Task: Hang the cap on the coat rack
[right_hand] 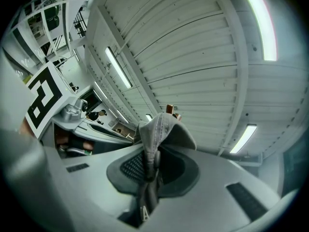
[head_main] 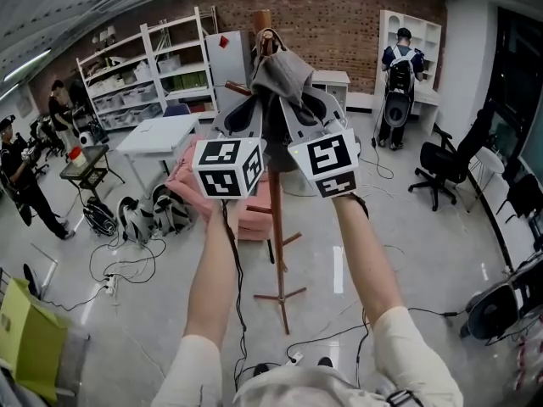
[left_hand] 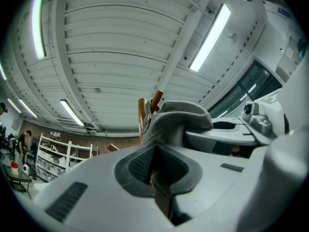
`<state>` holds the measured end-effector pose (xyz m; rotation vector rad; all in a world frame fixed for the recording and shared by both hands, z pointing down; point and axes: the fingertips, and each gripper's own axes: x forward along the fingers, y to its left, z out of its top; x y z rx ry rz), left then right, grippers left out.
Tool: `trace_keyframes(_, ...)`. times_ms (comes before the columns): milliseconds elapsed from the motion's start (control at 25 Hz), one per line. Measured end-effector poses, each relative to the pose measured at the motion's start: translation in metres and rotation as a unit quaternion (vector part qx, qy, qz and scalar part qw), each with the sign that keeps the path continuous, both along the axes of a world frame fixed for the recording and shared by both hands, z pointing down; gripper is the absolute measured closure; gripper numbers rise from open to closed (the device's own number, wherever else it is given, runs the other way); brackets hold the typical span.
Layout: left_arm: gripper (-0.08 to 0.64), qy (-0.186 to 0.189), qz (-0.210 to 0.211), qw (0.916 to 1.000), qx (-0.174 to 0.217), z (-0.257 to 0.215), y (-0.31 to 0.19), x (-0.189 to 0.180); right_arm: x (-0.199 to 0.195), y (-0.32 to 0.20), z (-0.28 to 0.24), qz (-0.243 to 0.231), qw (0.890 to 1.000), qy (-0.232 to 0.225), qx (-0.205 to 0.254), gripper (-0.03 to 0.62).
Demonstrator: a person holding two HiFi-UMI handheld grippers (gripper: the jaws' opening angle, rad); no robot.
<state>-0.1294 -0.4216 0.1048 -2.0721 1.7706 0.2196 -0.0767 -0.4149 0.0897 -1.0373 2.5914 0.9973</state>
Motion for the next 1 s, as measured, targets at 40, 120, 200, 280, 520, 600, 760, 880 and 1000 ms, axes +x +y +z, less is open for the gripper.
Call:
trace_keyframes(40, 0.552, 0.002, 0.0, 1.0, -0.003, 0.004, -0.002, -0.001, -0.002, -0.001, 0.004, 0.001, 1.0, 0.002, -0.002, 0.563)
trace_keyframes(120, 0.552, 0.005, 0.0, 0.9999, -0.01, 0.012, -0.005, -0.004, -0.005, -0.003, 0.011, 0.002, 1.0, 0.007, -0.007, 0.563)
trace_keyframes(200, 0.552, 0.005, 0.0, 0.9998, -0.018, 0.017, -0.01, -0.004, -0.006, -0.006, 0.014, 0.003, 1.0, 0.01, -0.012, 0.563)
trace_keyframes(280, 0.552, 0.005, -0.001, 0.9997, -0.025, 0.019, -0.014, -0.005, -0.007, -0.012, 0.017, 0.005, 1.0, 0.014, -0.018, 0.563)
trace_keyframes(520, 0.552, 0.008, -0.003, 0.9993, -0.035, 0.032, -0.019, -0.006, -0.009, -0.018, 0.029, 0.004, 0.999, 0.024, -0.031, 0.562)
trace_keyframes(600, 0.552, 0.005, -0.002, 0.9993, -0.037, 0.036, -0.019, -0.004, -0.008, -0.018, 0.033, 0.005, 0.999, 0.024, -0.032, 0.561)
trace_keyframes(760, 0.552, 0.003, 0.0, 0.9992, -0.04, 0.043, -0.015, -0.005, -0.005, -0.017, 0.043, 0.008, 0.999, 0.013, -0.041, 0.557)
trace_keyframes(880, 0.552, 0.005, 0.003, 0.999, -0.044, 0.053, -0.01, -0.008, 0.0, -0.017, 0.05, 0.007, 0.998, -0.006, -0.055, 0.542)
trace_keyframes(1000, 0.552, 0.007, 0.01, 0.9989, -0.045, 0.062, -0.004, -0.009, 0.005, -0.014, 0.054, 0.003, 0.997, -0.034, -0.069, 0.515)
